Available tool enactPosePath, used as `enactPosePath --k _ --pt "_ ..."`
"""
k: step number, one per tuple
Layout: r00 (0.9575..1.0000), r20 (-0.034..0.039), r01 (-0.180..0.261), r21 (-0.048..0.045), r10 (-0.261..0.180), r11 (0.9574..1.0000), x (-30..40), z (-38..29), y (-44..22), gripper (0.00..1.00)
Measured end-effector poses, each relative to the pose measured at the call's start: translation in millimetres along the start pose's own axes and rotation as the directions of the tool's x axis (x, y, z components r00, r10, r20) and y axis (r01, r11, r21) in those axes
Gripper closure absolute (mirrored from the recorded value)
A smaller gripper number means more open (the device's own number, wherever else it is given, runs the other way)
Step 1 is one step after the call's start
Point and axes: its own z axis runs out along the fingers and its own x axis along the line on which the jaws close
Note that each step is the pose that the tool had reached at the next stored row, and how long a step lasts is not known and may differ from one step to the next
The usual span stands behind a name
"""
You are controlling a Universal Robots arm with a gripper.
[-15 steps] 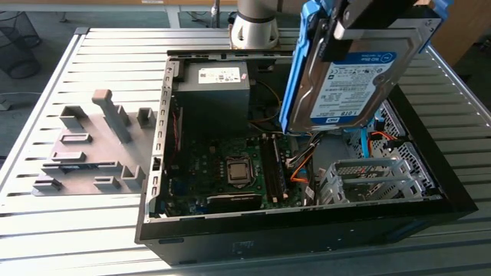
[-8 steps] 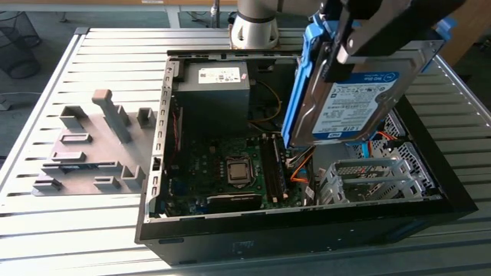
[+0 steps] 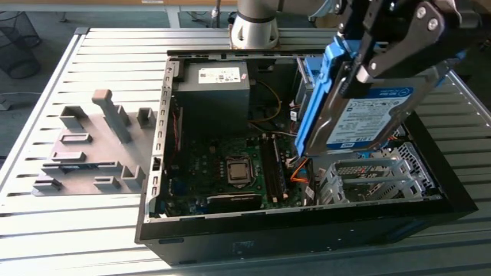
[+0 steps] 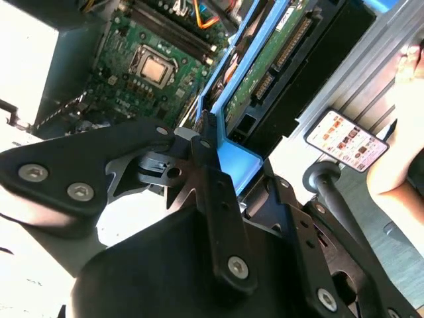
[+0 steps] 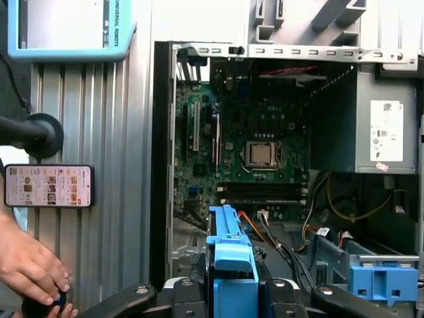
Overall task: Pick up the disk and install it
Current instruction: 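Insert the disk into the insertion slot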
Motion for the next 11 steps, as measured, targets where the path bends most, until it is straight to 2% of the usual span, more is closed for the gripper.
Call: enactPosePath --k 7,9,11 --pt "1.0000 0.0001 0.000 0.0000 0.000 1.0000 1.1 10.4 -23.5 0.64" --pt "1.0000 0.0001 0.000 0.0000 0.000 1.0000 1.1 12.3 -27.9 0.64" --pt "1.0000 0.0002 0.000 0.0001 0.000 1.0000 1.3 13.5 -29.4 0.64"
